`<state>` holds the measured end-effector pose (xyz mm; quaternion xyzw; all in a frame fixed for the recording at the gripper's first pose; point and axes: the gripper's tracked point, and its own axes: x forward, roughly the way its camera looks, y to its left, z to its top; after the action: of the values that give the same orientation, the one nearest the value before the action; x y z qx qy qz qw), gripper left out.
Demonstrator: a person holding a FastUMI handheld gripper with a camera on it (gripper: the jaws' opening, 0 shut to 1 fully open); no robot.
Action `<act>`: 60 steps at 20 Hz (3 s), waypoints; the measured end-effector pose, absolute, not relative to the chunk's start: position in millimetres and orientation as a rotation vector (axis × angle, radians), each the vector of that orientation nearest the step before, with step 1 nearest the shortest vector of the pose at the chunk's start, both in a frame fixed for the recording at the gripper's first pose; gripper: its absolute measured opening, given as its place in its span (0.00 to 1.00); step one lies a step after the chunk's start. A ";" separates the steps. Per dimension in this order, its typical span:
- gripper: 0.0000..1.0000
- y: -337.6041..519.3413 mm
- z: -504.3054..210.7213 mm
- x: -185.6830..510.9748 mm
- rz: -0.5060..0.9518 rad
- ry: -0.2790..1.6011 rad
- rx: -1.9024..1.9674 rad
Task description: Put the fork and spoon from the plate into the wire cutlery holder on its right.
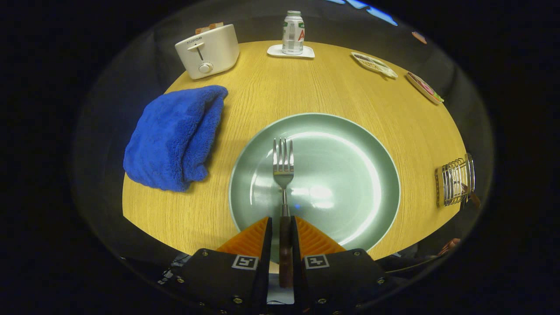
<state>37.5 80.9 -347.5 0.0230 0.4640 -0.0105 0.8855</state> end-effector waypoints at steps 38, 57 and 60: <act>0.01 -130.4 -228.2 6.7 -0.529 0.689 0.288; 0.01 -185.2 -264.3 -39.6 -0.674 0.844 0.527; 0.01 -189.0 -263.5 -40.0 -0.660 0.862 0.517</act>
<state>-40.0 -189.0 -263.5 0.2432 0.4057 -0.3103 0.8246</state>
